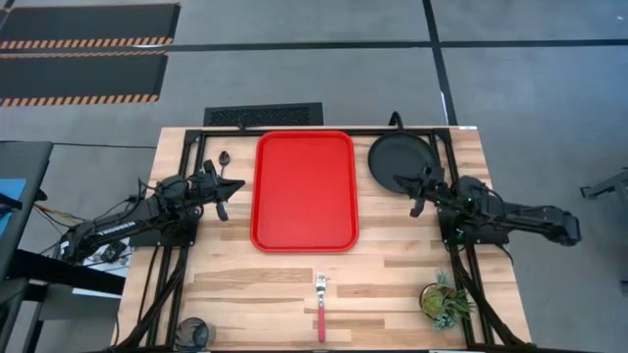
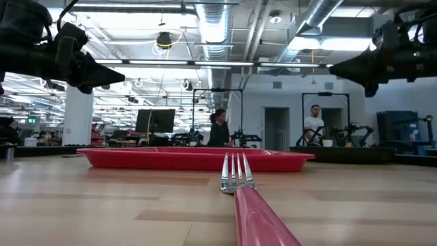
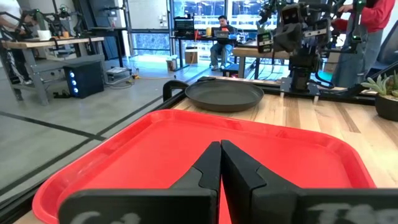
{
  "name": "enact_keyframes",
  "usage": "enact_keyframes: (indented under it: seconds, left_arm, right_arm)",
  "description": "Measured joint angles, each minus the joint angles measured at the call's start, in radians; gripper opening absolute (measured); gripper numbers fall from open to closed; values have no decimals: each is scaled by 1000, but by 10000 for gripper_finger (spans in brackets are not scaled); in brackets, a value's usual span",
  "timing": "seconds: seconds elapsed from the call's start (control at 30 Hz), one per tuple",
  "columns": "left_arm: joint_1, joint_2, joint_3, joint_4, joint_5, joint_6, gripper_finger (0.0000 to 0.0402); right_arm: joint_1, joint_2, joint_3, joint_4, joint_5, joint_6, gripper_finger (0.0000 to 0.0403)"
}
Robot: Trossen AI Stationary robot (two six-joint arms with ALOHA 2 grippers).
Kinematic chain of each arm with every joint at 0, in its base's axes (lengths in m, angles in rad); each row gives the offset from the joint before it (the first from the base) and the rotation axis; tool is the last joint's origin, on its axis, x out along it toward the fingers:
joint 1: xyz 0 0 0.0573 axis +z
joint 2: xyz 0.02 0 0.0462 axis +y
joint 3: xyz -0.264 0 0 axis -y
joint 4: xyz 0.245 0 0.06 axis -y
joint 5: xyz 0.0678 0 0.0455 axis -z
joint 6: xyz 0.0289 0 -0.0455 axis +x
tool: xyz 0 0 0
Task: Pick and place plate/cup/fork/spoon on tray
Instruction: Set up the red tray on the table
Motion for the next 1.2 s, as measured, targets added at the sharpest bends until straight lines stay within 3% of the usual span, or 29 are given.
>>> enact_keyframes:
  seconds: [0.1,0.37,0.8,1.2]
  left_arm:
    - [0,0,0,0,0,0,0]
    - [0,0,0,16,0,0,0]
    - [0,0,0,22,0,-31,0]
    - [0,0,0,18,0,-40,0]
  right_arm:
    - [24,66,4,36,40,2,8]
    - [115,276,149,48,145,6,5]
    - [210,736,342,27,211,242,6]
    - [237,1151,504,-131,266,627,72]
